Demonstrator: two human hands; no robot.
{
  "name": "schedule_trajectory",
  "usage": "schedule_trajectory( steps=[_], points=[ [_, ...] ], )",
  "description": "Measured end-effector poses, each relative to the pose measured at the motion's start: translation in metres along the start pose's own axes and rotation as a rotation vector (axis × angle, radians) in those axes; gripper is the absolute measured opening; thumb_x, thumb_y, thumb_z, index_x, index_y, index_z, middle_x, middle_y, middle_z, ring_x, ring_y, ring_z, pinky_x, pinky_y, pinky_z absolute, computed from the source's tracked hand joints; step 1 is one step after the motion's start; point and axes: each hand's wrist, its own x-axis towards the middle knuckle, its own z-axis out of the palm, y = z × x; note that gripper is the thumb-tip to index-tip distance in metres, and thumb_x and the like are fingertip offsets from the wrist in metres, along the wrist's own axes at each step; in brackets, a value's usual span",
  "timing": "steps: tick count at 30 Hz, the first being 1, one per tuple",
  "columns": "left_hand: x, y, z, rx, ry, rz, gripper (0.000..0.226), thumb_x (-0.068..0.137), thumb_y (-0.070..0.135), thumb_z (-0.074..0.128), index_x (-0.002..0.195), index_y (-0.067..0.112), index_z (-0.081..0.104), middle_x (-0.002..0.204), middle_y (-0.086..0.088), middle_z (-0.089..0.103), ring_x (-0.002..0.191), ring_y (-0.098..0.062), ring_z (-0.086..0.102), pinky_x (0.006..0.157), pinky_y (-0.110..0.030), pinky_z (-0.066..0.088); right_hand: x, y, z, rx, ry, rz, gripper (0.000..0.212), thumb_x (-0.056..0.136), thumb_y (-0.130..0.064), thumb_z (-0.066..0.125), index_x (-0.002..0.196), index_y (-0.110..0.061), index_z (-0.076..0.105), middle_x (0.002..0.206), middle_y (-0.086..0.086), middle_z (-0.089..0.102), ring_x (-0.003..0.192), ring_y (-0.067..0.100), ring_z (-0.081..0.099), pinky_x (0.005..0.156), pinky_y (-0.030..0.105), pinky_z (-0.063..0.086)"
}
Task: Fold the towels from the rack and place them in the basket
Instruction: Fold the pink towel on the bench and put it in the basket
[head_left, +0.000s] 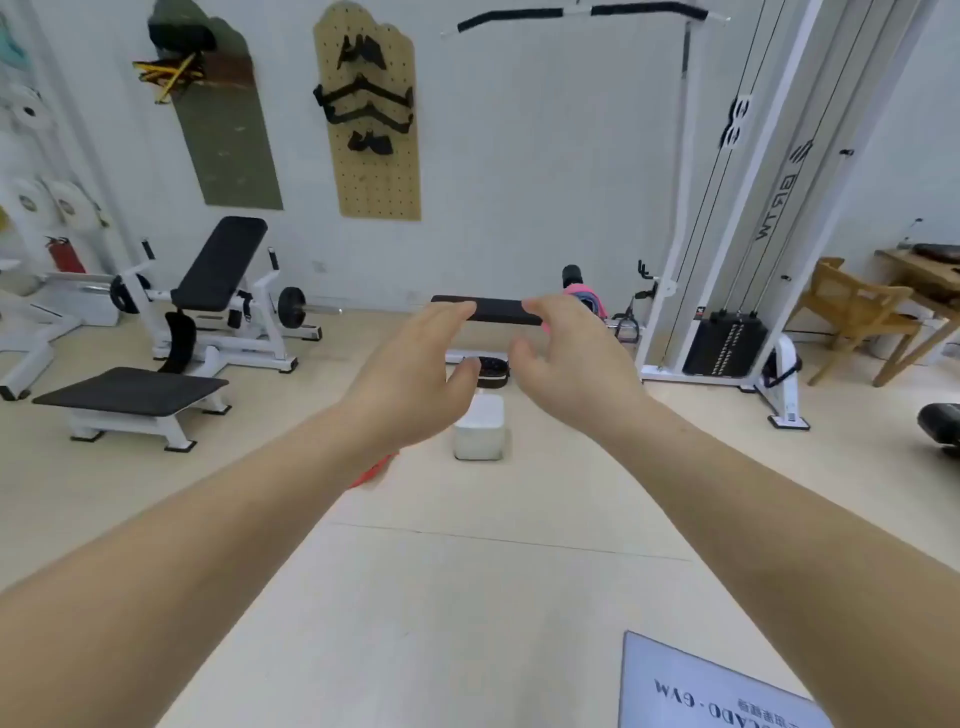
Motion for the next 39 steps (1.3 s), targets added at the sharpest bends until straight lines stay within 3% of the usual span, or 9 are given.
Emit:
schedule_trajectory(
  steps=[2,6,10,13,17,23,29,35,39],
  points=[
    [0.015,-0.022,0.015,-0.025,-0.012,-0.06,0.058,0.1,0.027,0.059,0.155,0.021,0.043,0.152,0.007,0.05,0.141,-0.012,0.044,0.109,-0.022,0.032,0.025,0.015,0.025,0.027,-0.018,0.035,0.046,0.098,-0.035,0.051,0.142,-0.022,0.055,0.144,-0.006,0.056,0.132,0.017,0.053,0.105,0.045,0.047],
    [0.058,-0.087,0.058,-0.094,-0.082,-0.094,0.052,0.099,0.021,0.06,0.15,0.022,0.05,0.141,0.008,0.06,0.131,-0.01,0.053,0.106,-0.026,0.039,0.093,0.049,0.092,0.211,-0.1,0.154,0.029,0.097,-0.03,0.055,0.115,-0.016,0.073,0.112,-0.003,0.075,0.105,0.017,0.068,0.094,0.041,0.056],
    [0.131,-0.165,0.1,-0.107,-0.104,-0.107,0.049,0.099,0.018,0.062,0.147,0.02,0.055,0.141,0.007,0.061,0.13,-0.01,0.053,0.108,-0.029,0.041,0.186,0.081,0.15,0.322,-0.111,0.247,0.028,0.098,-0.025,0.057,0.119,-0.015,0.073,0.104,-0.007,0.072,0.101,0.011,0.068,0.091,0.031,0.056],
    [0.192,-0.21,0.131,-0.143,-0.123,-0.09,0.044,0.098,0.016,0.062,0.142,0.02,0.059,0.136,0.009,0.062,0.127,-0.01,0.055,0.107,-0.028,0.042,0.257,0.107,0.185,0.366,-0.116,0.293,0.028,0.099,-0.024,0.057,0.122,-0.016,0.07,0.103,-0.006,0.07,0.098,0.013,0.068,0.076,0.021,0.055],
    [0.278,-0.252,0.174,-0.169,-0.182,-0.114,0.043,0.098,0.017,0.062,0.141,0.02,0.06,0.134,0.011,0.063,0.124,-0.009,0.057,0.101,-0.021,0.039,0.341,0.147,0.216,0.391,-0.131,0.354,0.023,0.099,-0.025,0.058,0.115,-0.017,0.072,0.098,-0.007,0.072,0.095,0.012,0.069,0.078,0.028,0.056],
    [0.407,-0.299,0.264,-0.245,-0.243,-0.137,0.042,0.098,0.019,0.062,0.14,0.023,0.06,0.13,0.017,0.063,0.112,-0.003,0.062,0.1,-0.029,0.049,0.469,0.229,0.249,0.377,-0.117,0.37,0.016,0.099,-0.026,0.056,0.099,-0.024,0.072,0.084,-0.016,0.069,0.08,0.003,0.065,0.07,0.024,0.051],
    [0.527,-0.35,0.351,-0.411,-0.214,-0.343,0.034,0.099,0.017,0.06,0.131,0.026,0.065,0.118,0.018,0.067,0.106,0.002,0.064,0.1,-0.028,0.052,0.593,0.326,0.299,0.47,-0.136,0.441,0.022,0.099,-0.026,0.056,0.089,-0.02,0.074,0.082,-0.004,0.075,0.08,0.016,0.07,0.075,0.033,0.055],
    [0.632,-0.425,0.439,-0.483,-0.239,-0.502,0.024,0.099,0.017,0.062,0.12,0.023,0.07,0.094,0.017,0.07,0.087,0.003,0.065,0.076,-0.012,0.053,0.697,0.407,0.376,0.615,-0.181,0.666,0.02,0.099,-0.027,0.058,0.09,-0.017,0.073,0.084,0.003,0.078,0.08,0.018,0.075,0.079,0.037,0.059],
    [0.726,-0.492,0.502,-0.481,-0.267,-0.509,0.014,0.098,0.018,0.061,0.098,0.027,0.071,0.074,0.013,0.068,0.063,-0.005,0.059,0.066,-0.024,0.052,0.788,0.469,0.434,0.598,-0.2,0.728,0.019,0.098,-0.025,0.06,0.089,-0.014,0.073,0.079,0.005,0.077,0.07,0.019,0.074,0.074,0.037,0.058]
  ],
)
